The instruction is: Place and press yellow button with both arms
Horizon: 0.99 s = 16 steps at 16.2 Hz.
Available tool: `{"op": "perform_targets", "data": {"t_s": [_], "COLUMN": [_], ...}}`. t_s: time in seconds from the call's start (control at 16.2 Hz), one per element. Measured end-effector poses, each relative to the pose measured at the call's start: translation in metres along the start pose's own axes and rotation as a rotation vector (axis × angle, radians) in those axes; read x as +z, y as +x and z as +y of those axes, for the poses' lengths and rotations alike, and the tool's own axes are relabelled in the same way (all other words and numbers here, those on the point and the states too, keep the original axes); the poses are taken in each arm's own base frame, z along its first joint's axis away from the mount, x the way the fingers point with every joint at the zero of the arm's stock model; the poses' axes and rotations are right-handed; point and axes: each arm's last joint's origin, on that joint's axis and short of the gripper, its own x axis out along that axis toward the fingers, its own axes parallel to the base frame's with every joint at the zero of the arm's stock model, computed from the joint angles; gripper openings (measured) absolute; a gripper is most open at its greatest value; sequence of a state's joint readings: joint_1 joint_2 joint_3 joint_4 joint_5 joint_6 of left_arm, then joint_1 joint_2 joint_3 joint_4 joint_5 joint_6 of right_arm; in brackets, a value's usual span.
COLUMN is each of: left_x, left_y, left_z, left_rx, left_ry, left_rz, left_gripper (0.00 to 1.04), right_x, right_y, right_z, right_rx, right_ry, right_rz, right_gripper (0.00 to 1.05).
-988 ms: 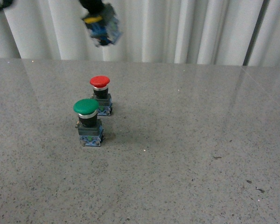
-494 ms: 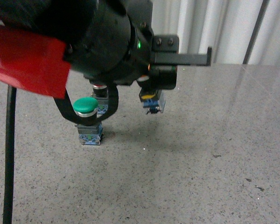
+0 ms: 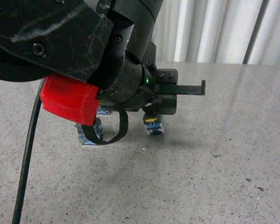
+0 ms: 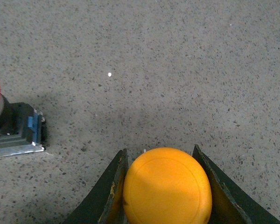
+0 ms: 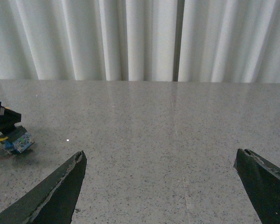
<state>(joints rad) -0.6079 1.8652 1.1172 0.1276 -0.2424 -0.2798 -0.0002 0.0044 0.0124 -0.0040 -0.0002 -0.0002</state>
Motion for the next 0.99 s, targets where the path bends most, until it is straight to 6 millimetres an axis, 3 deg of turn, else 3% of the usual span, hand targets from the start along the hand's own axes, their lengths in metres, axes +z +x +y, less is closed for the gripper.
{"op": "perform_targets", "data": {"t_s": [0.49,0.62,0.68,0.74,0.99], "left_x": [-0.001,0.000,0.001,0.003,0.023], "left_y": [0.005,0.005,0.003,0.001,-0.015], "left_z": [-0.011,-0.011,-0.012,-0.012,-0.010], "left_rx": [-0.025,-0.030,-0.033,-0.036,-0.043], "left_ry": [0.001,-0.001,-0.001,-0.001,-0.004], "left_rz": [0.010,0.002,-0.001,-0.011,-0.094], "left_gripper": [0.39,0.86,0.95,1.00,0.98], "right_x": [0.000,0.000,0.000,0.000,0.000], "right_y": [0.000,0.000,0.000,0.000,0.000], "right_z": [0.000,0.000,0.000,0.000,0.000], "right_rx": [0.000,0.000,0.000,0.000,0.000], "right_ry": [0.000,0.000,0.000,0.000,0.000], "right_rz": [0.000,0.000,0.000,0.000,0.000], "right_gripper": [0.98,0.98,0.98,0.98,0.98]}}
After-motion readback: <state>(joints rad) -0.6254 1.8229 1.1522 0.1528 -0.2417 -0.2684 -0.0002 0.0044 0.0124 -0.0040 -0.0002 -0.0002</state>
